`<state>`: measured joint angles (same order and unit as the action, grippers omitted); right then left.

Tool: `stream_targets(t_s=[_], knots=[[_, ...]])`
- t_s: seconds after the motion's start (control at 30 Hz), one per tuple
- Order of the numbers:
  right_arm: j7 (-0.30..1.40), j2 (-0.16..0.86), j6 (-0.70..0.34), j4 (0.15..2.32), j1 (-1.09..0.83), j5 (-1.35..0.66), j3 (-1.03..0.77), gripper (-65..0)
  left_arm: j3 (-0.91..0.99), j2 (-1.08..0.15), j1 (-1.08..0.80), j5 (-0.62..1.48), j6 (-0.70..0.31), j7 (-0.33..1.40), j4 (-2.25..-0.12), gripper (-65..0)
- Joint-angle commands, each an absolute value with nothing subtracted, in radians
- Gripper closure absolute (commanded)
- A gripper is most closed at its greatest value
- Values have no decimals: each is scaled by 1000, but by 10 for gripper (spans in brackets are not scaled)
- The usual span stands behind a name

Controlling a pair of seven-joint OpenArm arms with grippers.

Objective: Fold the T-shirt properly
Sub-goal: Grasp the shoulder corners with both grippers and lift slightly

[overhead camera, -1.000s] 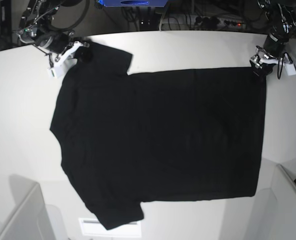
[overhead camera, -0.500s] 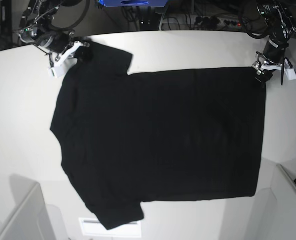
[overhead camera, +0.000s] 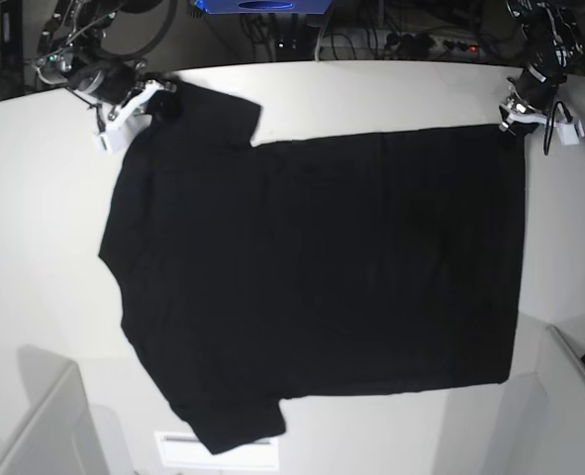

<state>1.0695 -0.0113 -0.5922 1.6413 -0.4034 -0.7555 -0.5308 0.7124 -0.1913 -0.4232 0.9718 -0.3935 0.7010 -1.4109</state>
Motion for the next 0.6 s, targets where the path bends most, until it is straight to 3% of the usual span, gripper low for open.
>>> stream_targets(t_s=[0.0,0.17,0.57], knots=[[1086,-5,-588,1650,-417,-725,-538,0,717,-205,-440,940,-390,707,-1451,0],[1086,-4,-588,1655,-438,-725,-538,0,717,-197,-469,791,-390,707,-1540,0],[1086,-5,-588,1851,-533,-727,-538,0,725,-179,-581,782,-392,705,-1679,0]])
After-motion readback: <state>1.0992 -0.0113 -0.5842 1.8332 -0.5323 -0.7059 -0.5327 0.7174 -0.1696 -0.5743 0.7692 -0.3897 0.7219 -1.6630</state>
